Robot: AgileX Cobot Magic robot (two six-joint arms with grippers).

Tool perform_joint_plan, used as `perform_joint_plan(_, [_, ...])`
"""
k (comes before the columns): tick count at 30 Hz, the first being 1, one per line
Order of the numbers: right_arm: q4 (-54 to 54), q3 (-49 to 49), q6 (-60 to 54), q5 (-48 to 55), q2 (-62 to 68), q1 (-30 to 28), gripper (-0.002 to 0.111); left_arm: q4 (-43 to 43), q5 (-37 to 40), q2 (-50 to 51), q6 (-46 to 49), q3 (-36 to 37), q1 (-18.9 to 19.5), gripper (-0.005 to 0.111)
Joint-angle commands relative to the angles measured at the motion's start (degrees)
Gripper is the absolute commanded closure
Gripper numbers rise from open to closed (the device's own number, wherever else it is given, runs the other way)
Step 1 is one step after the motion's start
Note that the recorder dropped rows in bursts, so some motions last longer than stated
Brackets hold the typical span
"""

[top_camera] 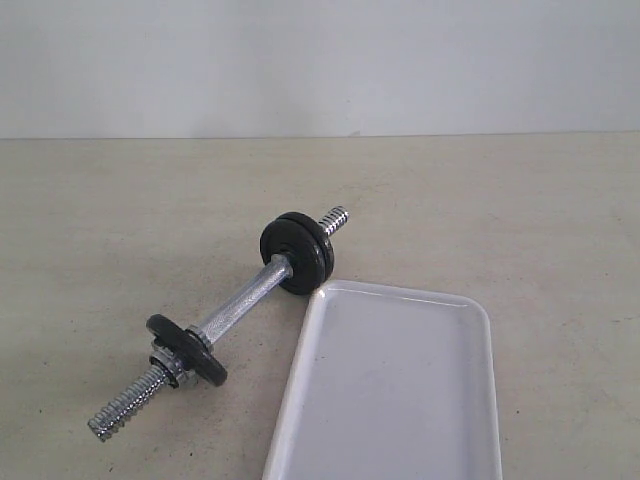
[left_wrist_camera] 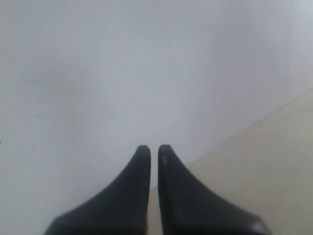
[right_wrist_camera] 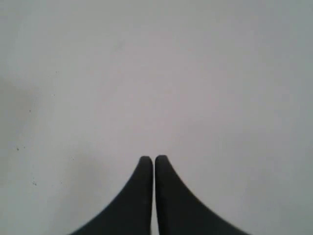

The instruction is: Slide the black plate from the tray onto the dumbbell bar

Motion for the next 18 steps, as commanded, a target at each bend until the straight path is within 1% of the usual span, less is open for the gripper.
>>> perform_joint_plan(1, [5.35, 13.21, 4.4, -15.71, -1.07, 0.03, 0.109, -11.85, -0.72, -2.36, 13.83, 2.94, -0.03, 0.103])
perform_joint_plan(6, [8.13, 27.44, 9.8, -34.56, 2.05, 0.03, 0.109, -11.85, -1.43, -2.36, 13.82, 4.4, -0.03, 0.103])
perform_joint_plan(9, [8.38, 32.78, 14.65, -42.21, 5.0, 0.03, 0.109, -11.85, -5.13, -2.36, 13.82, 5.25, -0.03, 0.103])
perform_joint_plan(12, [8.89, 35.27, 18.17, -43.57, 7.57, 0.03, 0.109, -11.85, -7.98, -2.36, 13.82, 6.36, -0.03, 0.103])
perform_joint_plan(18, [9.65, 35.52, 19.85, -42.89, 9.32, 0.03, 0.109, -11.85, -8.08, -2.36, 13.57, 6.73, -0.03, 0.103])
